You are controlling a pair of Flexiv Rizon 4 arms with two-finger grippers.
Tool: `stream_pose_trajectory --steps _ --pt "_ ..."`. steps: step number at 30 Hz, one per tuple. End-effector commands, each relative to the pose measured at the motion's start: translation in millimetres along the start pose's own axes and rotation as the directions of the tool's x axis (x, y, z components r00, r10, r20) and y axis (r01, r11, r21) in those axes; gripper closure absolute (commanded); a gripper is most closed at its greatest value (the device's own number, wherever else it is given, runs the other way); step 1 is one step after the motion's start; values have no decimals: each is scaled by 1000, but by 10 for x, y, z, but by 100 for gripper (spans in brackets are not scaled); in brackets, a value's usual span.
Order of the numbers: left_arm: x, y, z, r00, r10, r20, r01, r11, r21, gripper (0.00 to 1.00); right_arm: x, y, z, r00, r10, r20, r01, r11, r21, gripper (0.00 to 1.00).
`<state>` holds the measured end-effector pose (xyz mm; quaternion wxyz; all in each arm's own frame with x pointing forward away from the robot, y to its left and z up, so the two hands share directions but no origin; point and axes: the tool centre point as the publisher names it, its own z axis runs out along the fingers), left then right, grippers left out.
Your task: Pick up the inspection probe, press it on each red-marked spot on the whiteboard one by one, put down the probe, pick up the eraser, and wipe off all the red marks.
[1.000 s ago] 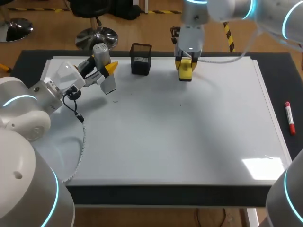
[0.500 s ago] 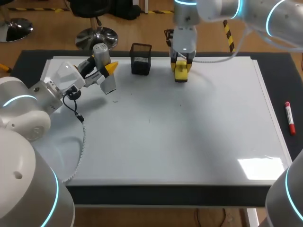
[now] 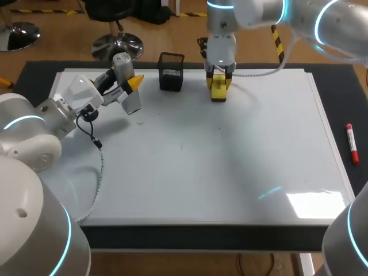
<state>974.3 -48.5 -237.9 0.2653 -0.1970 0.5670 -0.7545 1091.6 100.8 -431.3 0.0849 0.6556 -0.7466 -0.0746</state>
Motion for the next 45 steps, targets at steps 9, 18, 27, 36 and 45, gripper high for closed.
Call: stream_pose_trajectory --steps 9,18,27,36,45 --pt "4 3 13 1000 2 4 -2 1000 2 100 87 135 -37 1000 22 4 -22 999 49 0" --pt "4 3 13 1000 2 4 -2 1000 2 100 290 244 -365 988 110 108 -116 992 55 0" --pt "4 3 13 1000 2 4 -2 1000 2 100 574 337 -804 949 161 273 -185 981 65 0" --pt "4 3 13 1000 2 4 -2 1000 2 100 891 403 -1123 845 312 435 -354 935 17 0" --pt "4 3 13 1000 2 4 -2 1000 2 100 1196 498 -1307 744 462 483 -497 866 -63 0"
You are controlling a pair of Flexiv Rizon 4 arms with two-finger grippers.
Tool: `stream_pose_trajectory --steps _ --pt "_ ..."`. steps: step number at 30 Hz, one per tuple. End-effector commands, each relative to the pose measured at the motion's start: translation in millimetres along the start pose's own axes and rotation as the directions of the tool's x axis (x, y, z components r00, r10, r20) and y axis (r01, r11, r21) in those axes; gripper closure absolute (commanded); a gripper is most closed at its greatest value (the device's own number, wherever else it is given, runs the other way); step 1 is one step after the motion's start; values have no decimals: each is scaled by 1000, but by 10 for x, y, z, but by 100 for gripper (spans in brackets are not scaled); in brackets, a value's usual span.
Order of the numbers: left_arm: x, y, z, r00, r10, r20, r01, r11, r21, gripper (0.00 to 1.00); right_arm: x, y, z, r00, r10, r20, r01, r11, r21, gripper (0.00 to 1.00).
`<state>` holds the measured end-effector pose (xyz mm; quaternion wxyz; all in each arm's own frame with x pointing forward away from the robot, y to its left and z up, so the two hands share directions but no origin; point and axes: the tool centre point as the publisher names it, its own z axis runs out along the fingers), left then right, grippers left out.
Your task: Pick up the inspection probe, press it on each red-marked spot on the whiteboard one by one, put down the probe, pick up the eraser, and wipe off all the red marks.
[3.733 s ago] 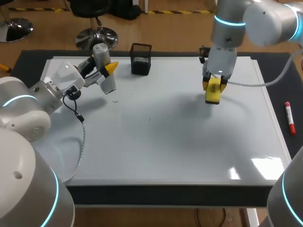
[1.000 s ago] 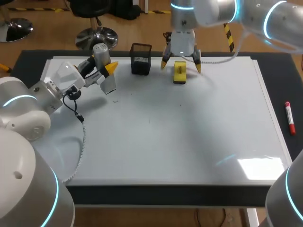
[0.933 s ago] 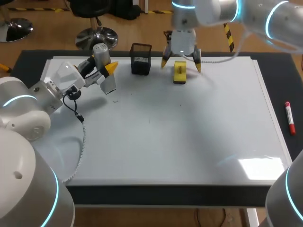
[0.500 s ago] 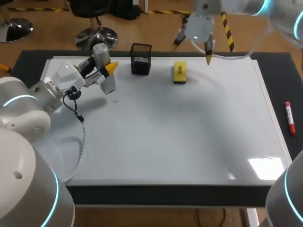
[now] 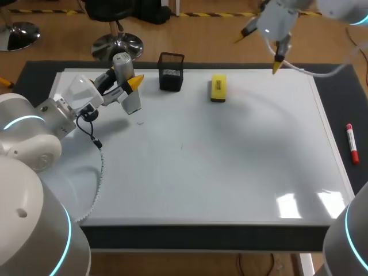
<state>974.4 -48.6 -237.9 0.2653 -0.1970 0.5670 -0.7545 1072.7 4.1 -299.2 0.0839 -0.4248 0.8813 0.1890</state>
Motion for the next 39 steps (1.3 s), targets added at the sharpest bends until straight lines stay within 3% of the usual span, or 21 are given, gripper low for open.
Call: stream_pose_trajectory --steps 1,11,24,25,39 --pt "3 2 12 1000 2 4 -2 1000 2 100 215 56 -185 996 36 76 -37 999 12 0" --pt "3 2 12 1000 2 4 -2 1000 2 100 584 1 -374 969 217 115 -214 976 -45 0" --pt "3 2 12 1000 2 4 -2 1000 2 100 941 29 -524 937 268 223 -262 963 -55 0" --pt "3 2 12 1000 2 4 -2 1000 2 100 957 39 -537 942 213 260 -203 977 -62 0" --pt "3 2 12 1000 2 4 -2 1000 2 100 989 68 -537 942 224 250 -216 975 -59 0"
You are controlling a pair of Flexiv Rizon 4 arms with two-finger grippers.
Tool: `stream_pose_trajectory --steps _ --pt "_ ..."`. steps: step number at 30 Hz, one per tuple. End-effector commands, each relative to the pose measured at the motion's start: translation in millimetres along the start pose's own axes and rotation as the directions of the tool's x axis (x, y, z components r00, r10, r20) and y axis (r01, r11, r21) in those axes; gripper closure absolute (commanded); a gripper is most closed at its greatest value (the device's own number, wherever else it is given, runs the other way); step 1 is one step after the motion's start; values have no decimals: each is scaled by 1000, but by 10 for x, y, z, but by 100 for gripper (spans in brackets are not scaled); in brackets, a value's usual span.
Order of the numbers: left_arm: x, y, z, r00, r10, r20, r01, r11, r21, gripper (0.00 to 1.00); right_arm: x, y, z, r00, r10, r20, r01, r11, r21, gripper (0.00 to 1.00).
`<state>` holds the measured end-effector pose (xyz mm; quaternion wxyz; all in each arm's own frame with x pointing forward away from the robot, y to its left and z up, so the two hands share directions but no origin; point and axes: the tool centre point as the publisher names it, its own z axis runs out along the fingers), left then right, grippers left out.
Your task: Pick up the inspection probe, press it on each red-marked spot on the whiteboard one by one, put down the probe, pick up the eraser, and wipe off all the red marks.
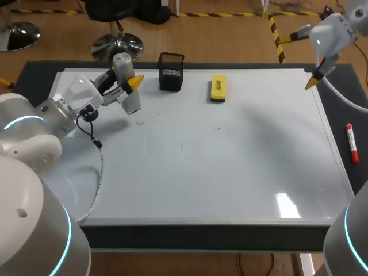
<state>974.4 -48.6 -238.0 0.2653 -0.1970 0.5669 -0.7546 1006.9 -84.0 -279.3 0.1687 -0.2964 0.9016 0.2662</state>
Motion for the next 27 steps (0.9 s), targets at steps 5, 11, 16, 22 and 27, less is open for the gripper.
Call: stream_pose_trajectory --steps 5,11,16,22,27 --pt "4 2 12 1000 2 4 -2 1000 2 100 6 1 -8 1000 -2 -3 2 1000 4 0" --pt "-8 2 25 1000 0 -6 0 1000 -8 100 6 1 -8 1000 -2 -3 2 1000 4 0" --pt "-120 -104 207 996 18 -89 -19 1000 -12 100 6 1 -8 1000 -2 -3 2 1000 4 0" --pt "-299 -234 562 976 44 -215 -43 999 8 100 6 1 -8 1000 -2 -3 2 1000 4 0" --pt "-430 -327 835 950 57 -306 -48 998 37 100 6 1 -8 1000 -2 -3 2 1000 4 0"
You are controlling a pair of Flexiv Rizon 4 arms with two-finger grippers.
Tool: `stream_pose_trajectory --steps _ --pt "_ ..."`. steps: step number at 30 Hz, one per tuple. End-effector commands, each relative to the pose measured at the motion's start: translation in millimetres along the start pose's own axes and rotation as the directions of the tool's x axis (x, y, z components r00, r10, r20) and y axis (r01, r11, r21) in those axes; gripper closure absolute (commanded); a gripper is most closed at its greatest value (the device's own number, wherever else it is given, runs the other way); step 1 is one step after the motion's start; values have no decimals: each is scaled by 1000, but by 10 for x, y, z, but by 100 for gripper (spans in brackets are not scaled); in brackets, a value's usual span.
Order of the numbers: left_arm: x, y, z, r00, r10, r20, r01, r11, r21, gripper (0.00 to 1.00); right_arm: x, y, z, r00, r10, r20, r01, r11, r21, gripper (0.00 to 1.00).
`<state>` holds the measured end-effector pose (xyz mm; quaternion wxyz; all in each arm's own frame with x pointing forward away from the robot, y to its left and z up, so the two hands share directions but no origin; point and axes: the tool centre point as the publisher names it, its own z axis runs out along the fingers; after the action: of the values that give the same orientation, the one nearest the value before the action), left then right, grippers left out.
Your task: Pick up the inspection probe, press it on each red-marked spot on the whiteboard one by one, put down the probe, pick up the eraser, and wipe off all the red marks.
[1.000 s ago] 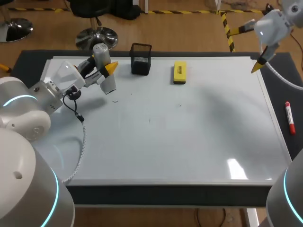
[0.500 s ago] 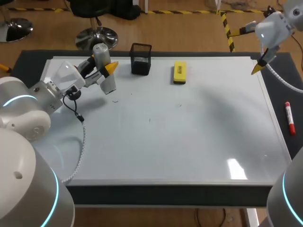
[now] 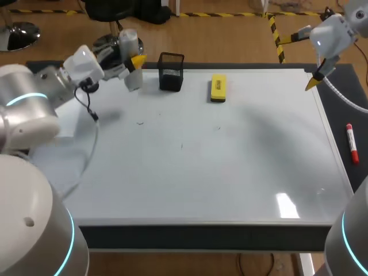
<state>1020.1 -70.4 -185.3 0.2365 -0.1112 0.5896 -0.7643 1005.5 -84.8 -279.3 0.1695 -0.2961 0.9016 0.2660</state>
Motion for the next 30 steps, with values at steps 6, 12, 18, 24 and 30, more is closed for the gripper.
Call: stream_pose_trajectory --steps 6,12,18,24,30 --pt "-389 47 473 974 3 -228 8 999 44 100 -8 -2 -2 1000 -2 -4 2 1000 3 0" --pt "-486 63 703 949 -2 -314 25 997 71 100 -8 -2 -2 1000 -2 -4 2 1000 3 0" --pt "-512 46 889 921 2 -390 32 996 80 100 -8 -2 -2 1000 -2 -4 2 1000 3 0" --pt "-481 48 1074 877 -11 -480 56 995 80 100 -8 -2 -2 1000 -2 -4 2 1000 3 0" --pt "-450 113 1245 841 -39 -539 83 995 58 100 -8 -2 -2 1000 -2 -4 2 1000 3 0"
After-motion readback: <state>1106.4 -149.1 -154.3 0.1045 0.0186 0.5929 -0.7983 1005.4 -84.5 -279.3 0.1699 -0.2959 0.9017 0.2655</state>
